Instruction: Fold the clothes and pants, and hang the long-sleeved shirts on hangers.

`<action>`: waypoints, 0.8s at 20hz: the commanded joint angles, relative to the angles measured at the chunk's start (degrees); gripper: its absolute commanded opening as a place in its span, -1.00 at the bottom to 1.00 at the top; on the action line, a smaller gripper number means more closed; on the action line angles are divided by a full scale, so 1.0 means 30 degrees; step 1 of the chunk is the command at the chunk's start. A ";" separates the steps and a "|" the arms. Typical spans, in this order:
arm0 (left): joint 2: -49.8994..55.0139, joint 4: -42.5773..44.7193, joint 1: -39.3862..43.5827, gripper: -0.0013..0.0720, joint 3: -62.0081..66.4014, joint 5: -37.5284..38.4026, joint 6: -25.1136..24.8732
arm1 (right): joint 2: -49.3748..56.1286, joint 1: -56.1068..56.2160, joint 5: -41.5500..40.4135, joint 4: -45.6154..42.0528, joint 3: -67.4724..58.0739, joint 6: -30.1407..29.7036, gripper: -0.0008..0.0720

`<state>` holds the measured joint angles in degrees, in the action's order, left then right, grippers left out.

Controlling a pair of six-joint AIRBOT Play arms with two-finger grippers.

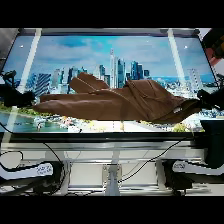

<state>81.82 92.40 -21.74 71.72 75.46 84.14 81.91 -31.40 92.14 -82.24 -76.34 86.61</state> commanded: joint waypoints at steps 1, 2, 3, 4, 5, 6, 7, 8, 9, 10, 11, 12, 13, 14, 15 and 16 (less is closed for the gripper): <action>0.0342 0.1712 0.0146 -0.89 0.0015 0.1588 -0.0342 | 0.0073 0.0000 0.1479 -0.1129 0.2178 -0.0255 -0.92; 0.0342 0.1719 0.0146 -0.89 0.0015 0.1683 -0.0342 | 0.0073 0.0000 0.1800 -0.1406 0.2805 -0.0255 -0.92; 0.0364 0.1960 0.0146 -0.89 0.0015 0.2047 -0.0335 | 0.0073 0.0000 0.2040 -0.1705 0.3257 -0.0284 -0.92; 0.0386 0.2463 0.0153 -0.89 -0.0007 0.2492 -0.0335 | 0.0073 0.0000 0.2171 -0.2018 0.3643 -0.0284 -0.92; 0.0386 0.2914 0.0182 -0.89 -0.0007 0.2761 -0.0335 | 0.0073 0.0000 0.2157 -0.2222 0.3883 -0.0284 -0.92; 0.0386 0.3235 0.0182 -0.89 -0.0007 0.2805 -0.0335 | 0.0073 -0.0007 0.2069 -0.2244 0.3985 -0.0277 -0.92; 0.0379 0.3264 0.0182 -0.89 -0.0007 0.2783 -0.0335 | 0.0073 0.0000 0.1872 -0.2222 0.3978 -0.0270 -0.92; 0.0386 0.3264 0.0182 -0.88 -0.0007 0.2710 -0.0335 | 0.0073 0.0000 0.1734 -0.2222 0.3978 -0.0270 -0.87; 0.0386 0.3249 0.0182 -0.76 -0.0007 0.2594 -0.0342 | 0.0073 0.0000 0.1537 -0.2222 0.3978 -0.0270 -0.40; 0.0386 0.3249 0.0189 -0.13 -0.0007 0.2572 -0.0342 | 0.0073 0.0000 0.1399 -0.2222 0.3978 -0.0255 0.35; 0.0386 0.3198 0.0189 0.74 -0.0007 0.2565 -0.0342 | 0.0073 0.0000 0.1399 -0.2222 0.3978 -0.0248 0.66; 0.0379 0.3220 0.0189 0.92 -0.0007 0.2550 -0.0350 | 0.0073 0.0000 0.1399 -0.2229 0.3956 -0.0248 0.66; 0.0379 0.3242 0.0189 0.93 -0.0007 0.2514 -0.0342 | 0.0066 -0.0007 0.1348 -0.2229 0.3949 -0.0248 0.66; 0.0379 0.3279 0.0189 0.93 -0.0007 0.2375 -0.0335 | 0.0066 0.0000 0.1275 -0.2222 0.3949 -0.0248 0.66; 0.0372 0.3264 0.0189 0.93 0.0000 0.2193 -0.0335 | 0.0058 0.0000 0.1173 -0.2171 0.3934 -0.0248 0.66; 0.0372 0.3264 0.0189 0.92 0.0000 0.2033 -0.0335 | 0.0036 0.0000 0.0911 -0.2055 0.3818 -0.0240 0.65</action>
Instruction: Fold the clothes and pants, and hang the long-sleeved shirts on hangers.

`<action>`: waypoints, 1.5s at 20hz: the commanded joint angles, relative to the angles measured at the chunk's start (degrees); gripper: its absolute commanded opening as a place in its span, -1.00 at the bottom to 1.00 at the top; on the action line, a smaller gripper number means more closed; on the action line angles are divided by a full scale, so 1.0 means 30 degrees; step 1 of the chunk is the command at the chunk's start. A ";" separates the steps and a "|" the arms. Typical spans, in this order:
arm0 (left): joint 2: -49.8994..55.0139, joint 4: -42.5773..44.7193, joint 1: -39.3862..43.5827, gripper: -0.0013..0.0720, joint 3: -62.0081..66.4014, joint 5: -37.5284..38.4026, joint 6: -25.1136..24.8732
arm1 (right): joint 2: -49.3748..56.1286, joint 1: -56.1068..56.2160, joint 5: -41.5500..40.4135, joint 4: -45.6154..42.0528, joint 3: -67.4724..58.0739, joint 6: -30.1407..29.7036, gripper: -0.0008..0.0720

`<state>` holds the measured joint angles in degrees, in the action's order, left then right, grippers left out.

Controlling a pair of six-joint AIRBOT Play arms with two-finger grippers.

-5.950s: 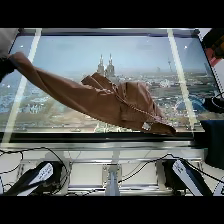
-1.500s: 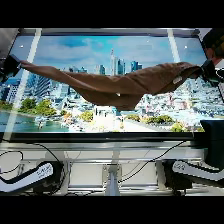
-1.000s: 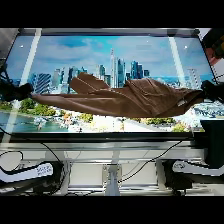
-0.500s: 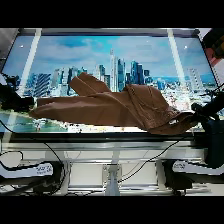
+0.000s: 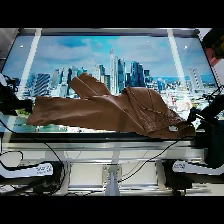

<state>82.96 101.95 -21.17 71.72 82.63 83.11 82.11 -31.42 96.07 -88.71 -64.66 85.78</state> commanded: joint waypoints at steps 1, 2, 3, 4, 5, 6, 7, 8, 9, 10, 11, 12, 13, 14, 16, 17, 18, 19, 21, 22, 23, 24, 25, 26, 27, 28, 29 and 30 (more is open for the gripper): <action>-0.0022 0.0087 0.0000 0.92 0.0007 -0.0590 0.0007 | -0.0029 0.0007 -0.0627 0.0313 -0.0386 0.0036 0.63; -0.0036 0.0080 0.0000 0.89 0.0117 -0.0809 0.0022 | -0.0029 0.0007 -0.0991 0.0656 -0.0976 0.0066 0.63; -0.0036 0.0066 0.0000 0.63 0.0423 -0.0998 0.0029 | -0.0029 0.0007 -0.1348 0.0852 -0.1800 0.0175 0.62; -0.0044 -0.0029 0.0000 0.42 0.0940 -0.1260 0.0029 | -0.0029 0.0007 -0.1647 0.1013 -0.2987 0.0270 0.60; -0.0051 -0.0160 0.0015 0.37 0.1581 -0.1545 0.0029 | -0.0051 0.0007 -0.1974 0.1078 -0.4393 0.0299 0.52; -0.0051 -0.0219 0.0095 0.28 0.2382 -0.1923 0.0022 | -0.0124 0.0007 -0.2404 0.1275 -0.5712 0.0342 0.52; -0.0058 -0.0226 0.0277 0.15 0.3111 -0.2353 0.0015 | -0.0233 0.0007 -0.2863 0.1814 -0.7002 0.0335 0.52; -0.0058 -0.0350 0.0576 0.12 0.3832 -0.2841 0.0007 | -0.0357 0.0000 -0.3432 0.2783 -0.8313 0.0131 0.51; -0.0058 -0.0670 0.0874 0.11 0.4386 -0.3330 0.0007 | -0.0452 -0.0007 -0.3905 0.3869 -0.9581 -0.0248 0.39; -0.0066 -0.1166 0.1224 0.11 0.4816 -0.3978 0.0007 | -0.0539 -0.0007 -0.4116 0.4736 -1.0710 -0.0503 0.02; -0.0066 -0.1639 0.1632 -0.09 0.5078 -0.4656 0.0007 | -0.0678 -0.0007 -0.4255 0.5399 -1.1854 -0.0503 -0.13; -0.0066 -0.2120 0.2091 -0.35 0.5195 -0.5333 0.0007 | -0.0918 0.0000 -0.4320 0.5858 -1.2772 -0.0503 -0.13; -0.0066 -0.2557 0.2550 -0.51 0.5209 -0.5952 0.0007 | -0.1319 0.0000 -0.4546 0.6266 -1.3551 -0.0612 -0.39; -0.0066 -0.2812 0.3038 -0.64 0.5209 -0.6528 0.0007 | -0.1836 0.0000 -0.4707 0.6783 -1.4098 -0.1355 -0.91; -0.0066 -0.2856 0.4116 -0.70 0.5209 -0.7672 0.0007 | -0.3279 0.0000 -0.5013 0.7941 -1.4513 -0.2055 -0.92; -0.0073 -0.2856 0.4539 -0.70 0.5217 -0.8058 0.0007 | -0.4138 0.0015 -0.4838 0.8065 -1.4484 -0.2499 -0.92; -0.0080 -0.2856 0.4889 -0.70 0.5217 -0.8218 0.0007 | -0.5020 0.0015 -0.4743 0.8058 -1.4178 -0.2674 -0.92; -0.0080 -0.2849 0.5100 -0.70 0.5217 -0.8255 0.0007 | -0.6098 0.0007 -0.4743 0.7832 -1.3398 -0.2900 -0.92; -0.0080 -0.2849 0.5195 -0.70 0.5217 -0.8262 0.0007 | -0.8575 0.0015 -0.4714 0.7439 -1.0287 -0.3337 -0.92; -0.0080 -0.2849 0.5173 -0.70 0.5217 -0.8247 0.0015 | -1.0076 0.0015 -0.4714 0.7424 -0.7978 -0.3774 -0.92; -0.0087 -0.2856 0.5115 -0.70 0.5217 -0.8225 0.0022 | -1.1540 0.0015 -0.4779 0.7431 -0.5639 -0.4226 -0.92; -0.0087 -0.2849 0.5115 -0.70 0.5217 -0.8211 0.0022 | -1.3158 0.0015 -0.4867 0.7504 -0.3082 -0.4823 -0.92; -0.0087 -0.2863 0.5122 -0.70 0.5217 -0.8218 0.0029 | -1.4630 0.0022 -0.4918 0.7664 -0.0823 -0.5770 -0.92; -0.0087 -0.2863 0.5122 -0.70 0.5217 -0.8218 0.0036 | -1.6167 0.0211 -0.4896 0.7759 0.1435 -0.7147 -0.92; -0.0087 -0.2871 0.5136 -0.70 0.5217 -0.8218 0.0095 | -1.7420 0.0568 -0.4809 0.7781 0.3366 -0.8473 -0.92; -0.0087 -0.2863 0.5136 -0.70 0.5217 -0.8211 0.0168 | -1.8535 0.1107 -0.4692 0.7788 0.5311 -0.9486 -0.92; -0.0087 -0.2863 0.5129 -0.70 0.5217 -0.8204 0.0197 | -1.9314 0.1581 -0.4524 0.7788 0.6965 -1.0229 -0.91; -0.0087 -0.2871 0.5129 -0.70 0.5217 -0.8211 0.0233 | -1.9853 0.2076 -0.4503 0.7788 0.8633 -1.1198 -0.92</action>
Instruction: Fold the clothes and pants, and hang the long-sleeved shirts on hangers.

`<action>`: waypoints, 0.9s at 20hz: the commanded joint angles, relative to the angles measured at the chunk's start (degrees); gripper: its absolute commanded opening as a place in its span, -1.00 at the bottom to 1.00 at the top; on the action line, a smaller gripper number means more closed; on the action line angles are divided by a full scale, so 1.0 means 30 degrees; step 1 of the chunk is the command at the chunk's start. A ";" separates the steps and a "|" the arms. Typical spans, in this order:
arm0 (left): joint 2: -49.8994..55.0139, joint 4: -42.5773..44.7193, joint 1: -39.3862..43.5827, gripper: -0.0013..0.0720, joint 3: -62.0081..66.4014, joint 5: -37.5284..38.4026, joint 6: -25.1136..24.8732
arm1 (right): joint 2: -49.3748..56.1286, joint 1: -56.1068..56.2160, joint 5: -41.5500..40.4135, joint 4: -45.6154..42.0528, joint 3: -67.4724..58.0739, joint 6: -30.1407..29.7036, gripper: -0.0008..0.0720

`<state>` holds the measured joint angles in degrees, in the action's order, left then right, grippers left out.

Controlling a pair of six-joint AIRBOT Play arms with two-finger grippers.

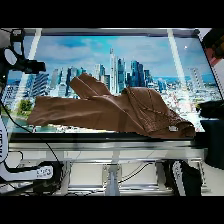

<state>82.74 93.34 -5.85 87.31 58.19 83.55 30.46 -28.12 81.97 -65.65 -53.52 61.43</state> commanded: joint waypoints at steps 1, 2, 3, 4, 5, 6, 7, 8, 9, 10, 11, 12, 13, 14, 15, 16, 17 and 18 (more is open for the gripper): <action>-0.0015 -0.0007 0.0029 -0.70 0.0022 -0.0058 0.0087 | -0.2863 0.1377 0.0102 0.0073 0.6346 -0.4058 -0.80; -0.0007 -0.0160 0.0029 -0.70 0.0022 -0.0066 0.0087 | -0.2907 0.1749 -0.0189 0.0073 0.7817 -0.5377 -0.29; -0.0007 -0.0291 0.0022 -0.70 0.0022 -0.0066 0.0087 | -0.2820 0.2047 -0.0736 0.0080 0.9092 -0.6433 0.05; -0.0007 -0.0306 0.0029 -0.70 0.0022 -0.0066 0.0095 | -0.2747 0.2302 -0.1355 0.0138 1.0316 -0.7541 0.10; -0.0007 -0.0437 0.0029 -0.70 0.0022 -0.0066 0.0087 | -0.2732 0.2528 -0.1931 0.0306 1.1176 -0.8677 0.10; -0.0007 -0.0488 0.0029 -0.70 0.0022 -0.0066 0.0087 | -0.2732 0.2769 -0.2477 0.0619 1.1737 -0.9857 0.18; -0.0007 -0.0488 0.0022 -0.70 0.0022 -0.0066 0.0087 | -0.2732 0.3053 -0.3082 0.1158 1.2036 -1.1074 0.46; -0.0007 -0.0488 0.0029 -0.70 0.0022 -0.0087 0.0087 | -0.2725 0.3381 -0.3679 0.1537 1.2058 -1.2065 0.60; -0.0007 -0.0488 0.0029 -0.70 0.0022 -0.0124 0.0087 | -0.2565 0.3723 -0.4306 0.1581 1.2065 -1.2364 0.60; 0.0000 -0.0488 0.0022 -0.70 0.0022 -0.0146 0.0087 | -0.2135 0.4022 -0.4503 0.1588 1.2094 -1.2371 0.59; 0.0007 -0.0495 0.0029 -0.70 0.0022 -0.0182 0.0095 | -0.1472 0.4371 -0.4495 0.1435 1.2152 -1.2386 0.56; 0.0015 -0.0495 0.0022 -0.70 0.0022 -0.0175 0.0095 | -0.0831 0.4765 -0.4590 0.1290 1.2218 -1.2692 0.56; 0.0015 -0.0503 0.0029 -0.70 0.0022 -0.0168 0.0095 | -0.0270 0.5253 -0.4794 0.1304 1.2218 -1.3741 0.56; 0.0015 -0.0503 0.0029 -0.70 0.0022 -0.0168 0.0087 | 0.0051 0.5778 -0.5515 0.1421 1.2211 -1.4433 0.57; 0.0015 -0.0503 0.0029 -0.70 0.0022 -0.0175 0.0087 | 0.0240 0.6411 -0.6484 0.1464 1.2211 -1.4477 0.58; 0.0015 -0.0503 0.0022 -0.70 0.0022 -0.0182 0.0087 | 0.0415 0.6951 -0.7213 0.1428 1.2218 -1.4477 0.58; 0.0015 -0.0503 0.0029 -0.70 0.0015 -0.0182 0.0087 | 0.0656 0.7468 -0.7650 0.1421 1.2225 -1.4477 0.58; 0.0015 -0.0503 0.0022 -0.70 0.0015 -0.0182 0.0087 | 0.1027 0.8007 -0.8000 0.1348 1.2225 -1.4520 0.58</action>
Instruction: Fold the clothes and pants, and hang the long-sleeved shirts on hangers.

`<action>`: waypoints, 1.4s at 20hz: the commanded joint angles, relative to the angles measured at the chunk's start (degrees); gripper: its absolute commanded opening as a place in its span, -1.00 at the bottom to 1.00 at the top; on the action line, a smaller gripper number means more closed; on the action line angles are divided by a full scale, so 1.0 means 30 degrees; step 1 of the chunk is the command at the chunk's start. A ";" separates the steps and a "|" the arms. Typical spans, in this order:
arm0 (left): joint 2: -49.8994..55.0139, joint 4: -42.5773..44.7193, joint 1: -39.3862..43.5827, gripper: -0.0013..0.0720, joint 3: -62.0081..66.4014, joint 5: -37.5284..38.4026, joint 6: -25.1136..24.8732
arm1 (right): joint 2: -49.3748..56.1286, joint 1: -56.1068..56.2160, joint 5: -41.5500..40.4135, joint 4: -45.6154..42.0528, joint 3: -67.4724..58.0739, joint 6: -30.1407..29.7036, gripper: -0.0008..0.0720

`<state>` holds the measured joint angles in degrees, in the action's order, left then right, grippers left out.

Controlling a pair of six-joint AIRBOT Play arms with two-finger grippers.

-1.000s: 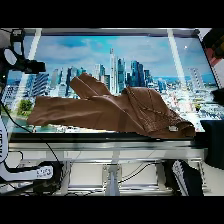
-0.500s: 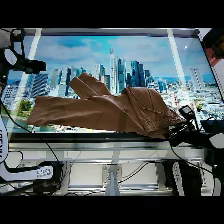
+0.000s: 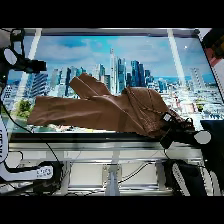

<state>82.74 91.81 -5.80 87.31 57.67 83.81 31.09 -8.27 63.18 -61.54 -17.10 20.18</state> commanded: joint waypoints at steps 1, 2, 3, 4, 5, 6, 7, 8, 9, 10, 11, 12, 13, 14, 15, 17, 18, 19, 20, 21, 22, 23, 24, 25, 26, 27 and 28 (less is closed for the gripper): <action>0.0015 0.0007 0.0015 -0.70 0.0007 0.0000 0.0007 | 0.1224 0.1894 -0.2361 -0.0168 0.0087 -0.0765 0.58; 0.0015 0.0007 0.0015 -0.70 0.0007 0.0022 0.0007 | 0.1596 0.2331 -0.3249 -0.0291 0.0087 -0.0765 0.58; 0.0015 0.0007 0.0015 -0.70 0.0007 0.0066 0.0007 | 0.1989 0.2790 -0.4320 -0.0284 0.0087 -0.0765 0.58; 0.0015 0.0007 0.0015 -0.70 0.0007 0.0073 0.0000 | 0.2353 0.3198 -0.5027 -0.0284 0.0087 -0.0758 0.57; 0.0015 0.0007 0.0015 -0.70 0.0007 0.0066 0.0000 | 0.2732 0.3570 -0.5268 -0.0291 0.0087 -0.0758 0.57; 0.0015 0.0007 0.0015 -0.70 0.0007 0.0066 0.0000 | 0.3089 0.3876 -0.5217 -0.0335 0.0087 -0.0758 0.57; 0.0015 0.0007 0.0015 -0.70 0.0007 0.0073 0.0000 | 0.3468 0.4233 -0.5173 -0.0401 0.0087 -0.0750 0.57; 0.0015 0.0007 0.0015 -0.70 0.0007 0.0066 0.0000 | 0.3752 0.4590 -0.5202 -0.0408 0.0087 -0.0750 0.57; 0.0015 0.0007 0.0015 -0.70 0.0007 0.0066 0.0000 | 0.3934 0.4911 -0.5224 -0.0408 0.0087 -0.0750 0.57; 0.0015 0.0007 0.0015 -0.70 0.0007 0.0066 0.0000 | 0.4022 0.5187 -0.5217 -0.0423 0.0087 -0.0750 0.57; 0.0015 0.0007 0.0015 -0.70 0.0007 0.0073 0.0000 | 0.4022 0.5421 -0.5217 -0.0423 0.0087 -0.0743 0.57; 0.0015 0.0007 0.0015 -0.70 0.0007 0.0073 0.0000 | 0.4022 0.5552 -0.5217 -0.0452 0.0087 -0.0743 0.57; 0.0015 0.0007 0.0015 -0.70 0.0007 0.0073 0.0000 | 0.4022 0.5544 -0.5253 -0.0481 0.0087 -0.0743 0.56; 0.0015 0.0007 0.0015 -0.70 0.0007 0.0073 0.0000 | 0.4022 0.5544 -0.5348 -0.0678 0.0087 -0.0743 0.53; 0.0015 0.0007 0.0015 -0.70 0.0007 0.0073 0.0000 | 0.4022 0.5544 -0.5493 -0.0940 0.0087 -0.0729 0.53; 0.0015 0.0007 0.0015 -0.70 0.0007 0.0073 0.0000 | 0.4029 0.5544 -0.6178 -0.1574 0.0109 -0.0328 0.52; 0.0015 0.0007 0.0015 -0.70 0.0007 0.0073 0.0000 | 0.4022 0.5544 -0.6681 -0.1778 0.0109 0.0066 0.52; 0.0015 0.0007 0.0015 -0.70 0.0007 0.0073 0.0000 | 0.4014 0.5544 -0.7213 -0.1982 0.0102 0.0452 0.52; 0.0015 0.0007 0.0015 -0.70 0.0007 0.0080 0.0000 | 0.3971 0.5544 -0.7635 -0.2295 0.0073 0.0816 0.52; 0.0015 0.0007 0.0015 -0.70 0.0007 0.0080 0.0000 | 0.3927 0.5544 -0.7927 -0.2623 -0.0015 0.1209 0.52; 0.0015 0.0007 0.0015 -0.70 0.0007 0.0080 0.0000 | 0.3927 0.5544 -0.7934 -0.2827 -0.0211 0.1377 0.46; 0.0015 0.0007 0.0015 -0.70 0.0007 0.0073 0.0000 | 0.3927 0.5544 -0.7934 -0.3133 -0.0481 0.1617 0.24; 0.0015 0.0007 0.0015 -0.70 0.0007 0.0073 0.0000 | 0.3927 0.5544 -0.7963 -0.3206 -0.0721 0.1617 0.22; 0.0015 0.0007 0.0015 -0.70 0.0007 0.0066 0.0000 | 0.3927 0.5544 -0.8072 -0.3373 -0.0874 0.1610 0.21; 0.0015 0.0007 0.0015 -0.70 0.0007 0.0073 0.0000 | 0.3927 0.5544 -0.8269 -0.3519 -0.0940 0.1610 0.21; 0.0015 0.0007 0.0015 -0.70 0.0007 0.0073 0.0000 | 0.3942 0.5544 -0.8480 -0.3694 -0.0940 0.1610 0.19; 0.0015 0.0007 0.0015 -0.70 0.0007 0.0073 0.0000 | 0.3942 0.5544 -0.8699 -0.3803 -0.0925 0.1617 0.14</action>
<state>82.74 91.81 -5.80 87.31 57.91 83.83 42.94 8.29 39.00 -71.18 -19.33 24.32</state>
